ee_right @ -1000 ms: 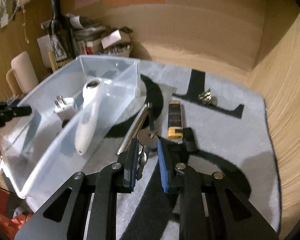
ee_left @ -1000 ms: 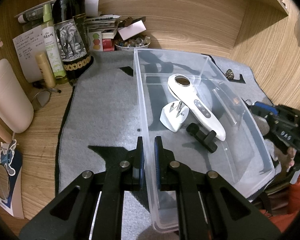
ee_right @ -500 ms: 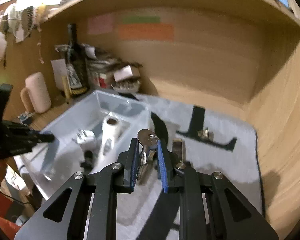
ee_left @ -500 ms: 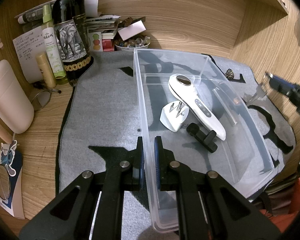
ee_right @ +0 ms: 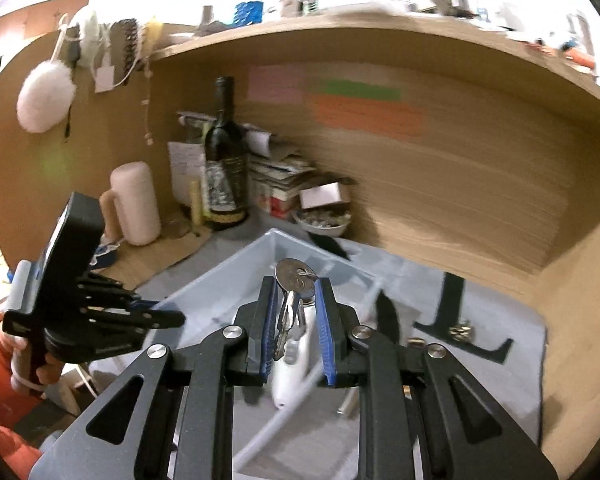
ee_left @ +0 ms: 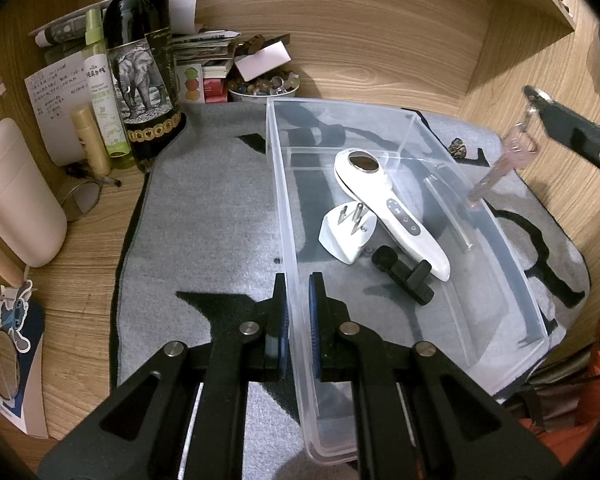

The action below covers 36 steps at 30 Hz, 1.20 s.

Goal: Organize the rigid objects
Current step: 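Carry the keys over the box and open the right tool to drop them, then reach the right tool to the black-and-gold lighter and grasp it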

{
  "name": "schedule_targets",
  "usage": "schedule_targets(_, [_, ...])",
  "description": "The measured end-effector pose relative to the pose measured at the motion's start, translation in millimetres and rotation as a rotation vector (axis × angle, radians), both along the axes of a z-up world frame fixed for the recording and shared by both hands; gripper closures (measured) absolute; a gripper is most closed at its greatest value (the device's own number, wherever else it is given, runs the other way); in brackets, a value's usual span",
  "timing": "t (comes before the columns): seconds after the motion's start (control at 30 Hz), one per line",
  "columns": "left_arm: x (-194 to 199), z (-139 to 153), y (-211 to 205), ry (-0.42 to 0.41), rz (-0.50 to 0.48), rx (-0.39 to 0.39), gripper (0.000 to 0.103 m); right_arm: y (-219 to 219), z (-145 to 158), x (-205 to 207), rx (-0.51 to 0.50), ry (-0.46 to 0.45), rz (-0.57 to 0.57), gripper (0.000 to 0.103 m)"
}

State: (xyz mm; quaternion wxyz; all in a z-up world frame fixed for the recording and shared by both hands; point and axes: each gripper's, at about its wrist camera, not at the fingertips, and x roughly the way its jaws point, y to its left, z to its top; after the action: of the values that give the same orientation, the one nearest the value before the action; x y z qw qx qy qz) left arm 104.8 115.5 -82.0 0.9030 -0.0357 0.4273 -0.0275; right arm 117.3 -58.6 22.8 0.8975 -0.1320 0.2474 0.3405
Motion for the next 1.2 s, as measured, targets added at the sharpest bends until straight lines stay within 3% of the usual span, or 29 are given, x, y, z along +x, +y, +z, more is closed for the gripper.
schedule_targets(0.53, [1,0,-1,-0.002,-0.005,-0.008,0.094,35,-59,32,-0.122,0.177,0.027,0.086])
schedule_targets(0.93, [0,0,-1,-0.003,-0.005,-0.009,0.094,42,-77,38,-0.189,0.255,0.033,0.084])
schedule_targets(1.2, [1,0,-1,-0.003,-0.005,-0.008,0.094,38,-73,37,-0.184,0.249,0.03,0.084])
